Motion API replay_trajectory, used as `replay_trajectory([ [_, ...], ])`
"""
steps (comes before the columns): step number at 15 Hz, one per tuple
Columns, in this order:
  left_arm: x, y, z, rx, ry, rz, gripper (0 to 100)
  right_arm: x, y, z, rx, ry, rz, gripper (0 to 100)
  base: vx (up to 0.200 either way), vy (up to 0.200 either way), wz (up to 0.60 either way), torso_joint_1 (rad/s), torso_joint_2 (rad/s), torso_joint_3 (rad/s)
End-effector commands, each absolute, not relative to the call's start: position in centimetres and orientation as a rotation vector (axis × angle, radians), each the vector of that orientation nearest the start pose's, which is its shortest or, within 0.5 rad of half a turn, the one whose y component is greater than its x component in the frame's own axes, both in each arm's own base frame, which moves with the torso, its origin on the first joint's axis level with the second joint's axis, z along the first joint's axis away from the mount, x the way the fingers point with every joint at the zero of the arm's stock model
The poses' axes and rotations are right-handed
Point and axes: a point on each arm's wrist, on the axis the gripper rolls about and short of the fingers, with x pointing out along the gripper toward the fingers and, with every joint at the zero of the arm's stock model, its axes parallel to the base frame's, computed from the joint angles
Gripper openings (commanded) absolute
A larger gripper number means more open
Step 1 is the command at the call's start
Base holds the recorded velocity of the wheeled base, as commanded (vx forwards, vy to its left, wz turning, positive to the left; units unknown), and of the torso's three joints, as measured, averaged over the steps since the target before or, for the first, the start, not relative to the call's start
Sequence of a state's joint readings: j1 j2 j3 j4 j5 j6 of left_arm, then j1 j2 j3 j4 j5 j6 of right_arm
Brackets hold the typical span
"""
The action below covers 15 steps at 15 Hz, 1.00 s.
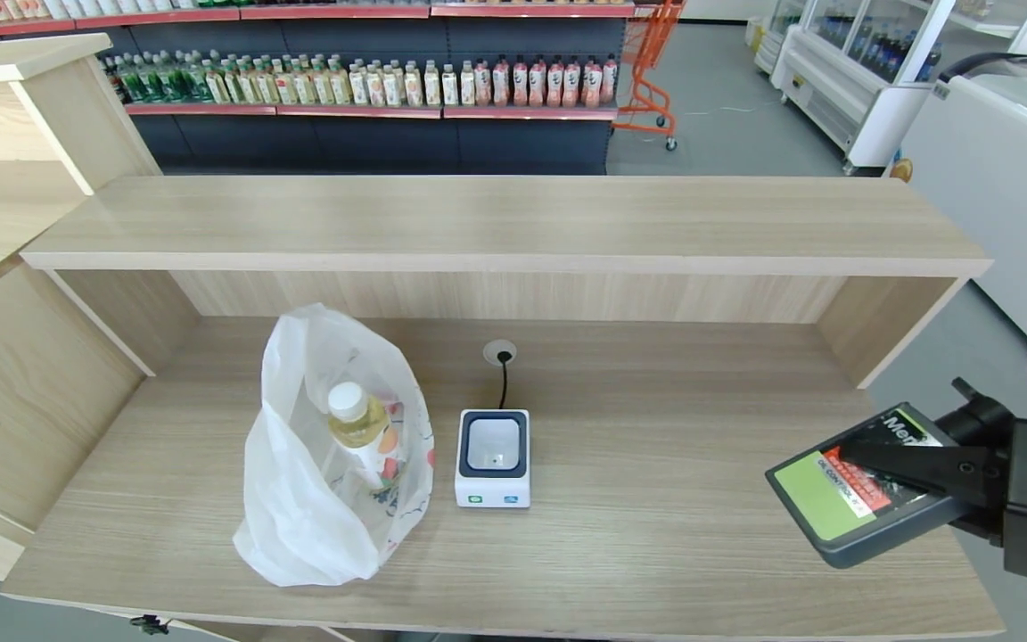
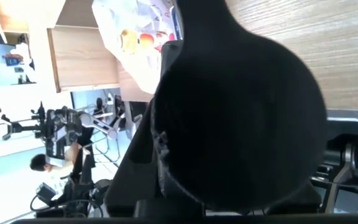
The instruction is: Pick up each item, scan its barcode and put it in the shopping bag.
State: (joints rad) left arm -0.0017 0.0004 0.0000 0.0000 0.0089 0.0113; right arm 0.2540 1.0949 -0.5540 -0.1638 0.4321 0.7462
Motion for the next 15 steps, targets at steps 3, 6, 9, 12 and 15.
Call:
replay_trajectory([
  [3,-2.3,0.0,7.5,0.012,0.000,0.008,100,14.9,4.8,20.1,0.706,0.635,0.499,0,0.000,0.200,0.00,0.002,0.00,0.002],
  [6,-2.3,0.0,7.5,0.012,0.000,0.008,100,17.0,5.0,19.7,0.662,0.610,0.497,0,0.000,0.200,0.00,0.001,0.00,0.002],
  [9,-2.3,0.0,7.5,0.014,0.000,0.008,100,19.2,4.9,19.3,0.638,0.602,0.459,0,0.000,0.200,0.00,0.004,0.00,0.001],
  [12,-2.3,0.0,7.5,0.017,0.000,0.008,100,20.6,5.1,18.6,0.600,0.600,0.403,0,0.000,0.133,0.00,0.002,0.00,0.002],
  [15,-2.3,0.0,7.5,0.015,0.000,0.006,100,21.2,5.2,18.0,0.586,0.615,0.384,0,0.000,0.000,0.00,0.000,0.00,0.000],
])
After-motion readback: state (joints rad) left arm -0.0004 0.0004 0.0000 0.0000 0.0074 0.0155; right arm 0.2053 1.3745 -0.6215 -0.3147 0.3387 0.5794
